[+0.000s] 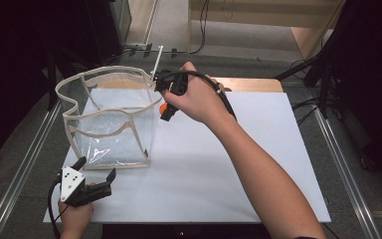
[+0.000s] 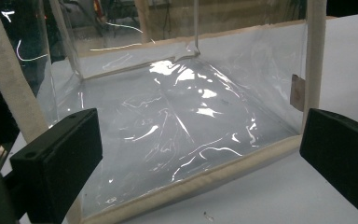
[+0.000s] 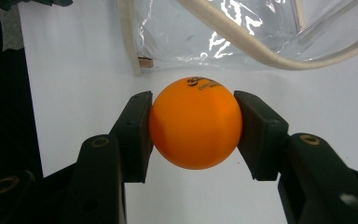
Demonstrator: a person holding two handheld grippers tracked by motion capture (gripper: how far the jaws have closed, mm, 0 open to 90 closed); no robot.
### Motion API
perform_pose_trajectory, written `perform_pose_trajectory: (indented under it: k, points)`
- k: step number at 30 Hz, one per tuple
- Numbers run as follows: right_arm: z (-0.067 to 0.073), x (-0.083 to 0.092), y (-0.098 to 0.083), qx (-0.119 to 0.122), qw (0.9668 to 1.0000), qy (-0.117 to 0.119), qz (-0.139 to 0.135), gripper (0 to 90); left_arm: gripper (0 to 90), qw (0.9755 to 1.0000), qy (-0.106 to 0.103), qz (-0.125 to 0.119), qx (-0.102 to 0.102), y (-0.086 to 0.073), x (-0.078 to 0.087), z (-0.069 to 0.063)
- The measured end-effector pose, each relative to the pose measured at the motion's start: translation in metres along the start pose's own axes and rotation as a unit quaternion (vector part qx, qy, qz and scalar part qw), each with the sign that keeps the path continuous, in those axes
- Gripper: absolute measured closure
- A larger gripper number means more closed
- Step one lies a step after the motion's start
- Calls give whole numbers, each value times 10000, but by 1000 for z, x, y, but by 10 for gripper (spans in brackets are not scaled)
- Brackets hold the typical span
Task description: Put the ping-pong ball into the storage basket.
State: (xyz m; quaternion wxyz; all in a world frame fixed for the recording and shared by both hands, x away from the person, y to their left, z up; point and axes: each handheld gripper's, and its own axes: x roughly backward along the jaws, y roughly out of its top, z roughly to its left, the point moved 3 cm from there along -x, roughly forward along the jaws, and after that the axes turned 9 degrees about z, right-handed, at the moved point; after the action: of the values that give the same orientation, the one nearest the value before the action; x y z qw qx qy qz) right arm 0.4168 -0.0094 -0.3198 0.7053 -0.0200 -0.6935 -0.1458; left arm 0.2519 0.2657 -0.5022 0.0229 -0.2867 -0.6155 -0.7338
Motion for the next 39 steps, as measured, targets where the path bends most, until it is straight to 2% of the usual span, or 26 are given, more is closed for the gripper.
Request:
perform_pose_trajectory:
  k: [5,29,39]
  points:
    - [-2,5,1,-47,10000,-21,18,478,0,10000,-2,-6,1,0,0,0]
    - [-13,25,18,17,10000,-59,-57,478,0,10000,-8,0,-15,0,0,0]
    - [-16,28,26,13,10000,-76,38,478,0,10000,-11,-4,-10,0,0,1]
